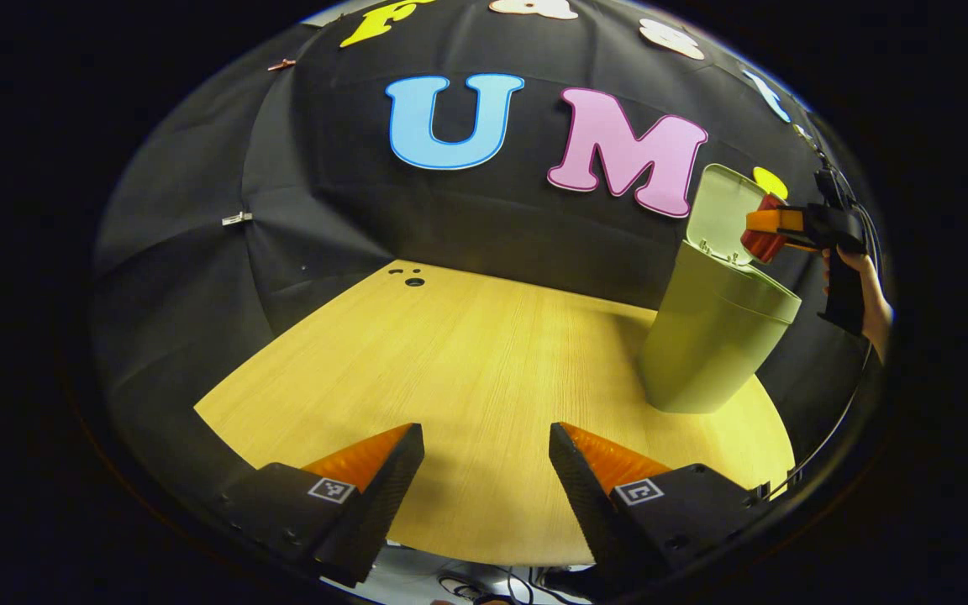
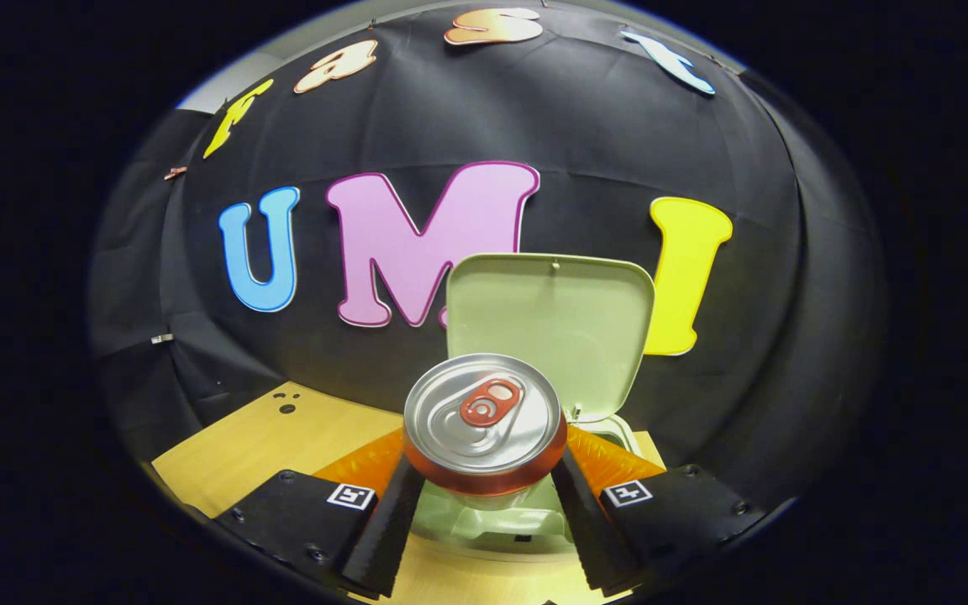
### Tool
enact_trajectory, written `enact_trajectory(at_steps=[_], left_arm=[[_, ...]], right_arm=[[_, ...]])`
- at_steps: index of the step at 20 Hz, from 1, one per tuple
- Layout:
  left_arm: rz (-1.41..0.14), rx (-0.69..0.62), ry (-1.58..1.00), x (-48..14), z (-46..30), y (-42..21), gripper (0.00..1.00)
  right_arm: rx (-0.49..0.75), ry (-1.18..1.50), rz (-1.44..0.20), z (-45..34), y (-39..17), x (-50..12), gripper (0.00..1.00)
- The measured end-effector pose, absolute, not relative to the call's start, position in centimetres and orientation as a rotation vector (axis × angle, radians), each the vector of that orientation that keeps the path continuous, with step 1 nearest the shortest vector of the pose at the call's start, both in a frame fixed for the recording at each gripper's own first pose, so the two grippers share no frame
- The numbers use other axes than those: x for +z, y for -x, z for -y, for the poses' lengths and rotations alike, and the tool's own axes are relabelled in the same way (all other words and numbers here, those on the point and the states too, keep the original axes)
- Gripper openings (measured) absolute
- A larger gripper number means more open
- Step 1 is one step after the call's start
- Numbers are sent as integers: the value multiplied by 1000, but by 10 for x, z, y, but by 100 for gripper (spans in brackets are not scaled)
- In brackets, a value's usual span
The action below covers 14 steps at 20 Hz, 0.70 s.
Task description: Press the lid of the desktop garbage bin to open it, pick up the crumpled paper on the desktop and throw it into the bin, then pick up the pop can on the desktop and drop it into the bin, and finally close the garbage bin lid.
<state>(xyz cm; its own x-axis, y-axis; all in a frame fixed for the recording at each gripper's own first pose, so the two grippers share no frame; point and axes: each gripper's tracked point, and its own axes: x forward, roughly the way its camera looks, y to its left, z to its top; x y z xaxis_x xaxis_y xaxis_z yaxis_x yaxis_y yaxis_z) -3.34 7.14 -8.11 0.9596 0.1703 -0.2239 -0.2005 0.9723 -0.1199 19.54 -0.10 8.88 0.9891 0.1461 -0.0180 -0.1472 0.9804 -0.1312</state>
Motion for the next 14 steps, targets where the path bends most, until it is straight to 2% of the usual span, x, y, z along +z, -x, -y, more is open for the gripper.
enact_trajectory(at_steps=[11, 14], left_arm=[[-230, 207, 133, -78, -66, 28, 96], [-234, 211, 137, -81, -67, 28, 96]], right_arm=[[135, 130, -33, 10, -217, 76, 84], [122, 127, -17, 12, -219, 84, 93]])
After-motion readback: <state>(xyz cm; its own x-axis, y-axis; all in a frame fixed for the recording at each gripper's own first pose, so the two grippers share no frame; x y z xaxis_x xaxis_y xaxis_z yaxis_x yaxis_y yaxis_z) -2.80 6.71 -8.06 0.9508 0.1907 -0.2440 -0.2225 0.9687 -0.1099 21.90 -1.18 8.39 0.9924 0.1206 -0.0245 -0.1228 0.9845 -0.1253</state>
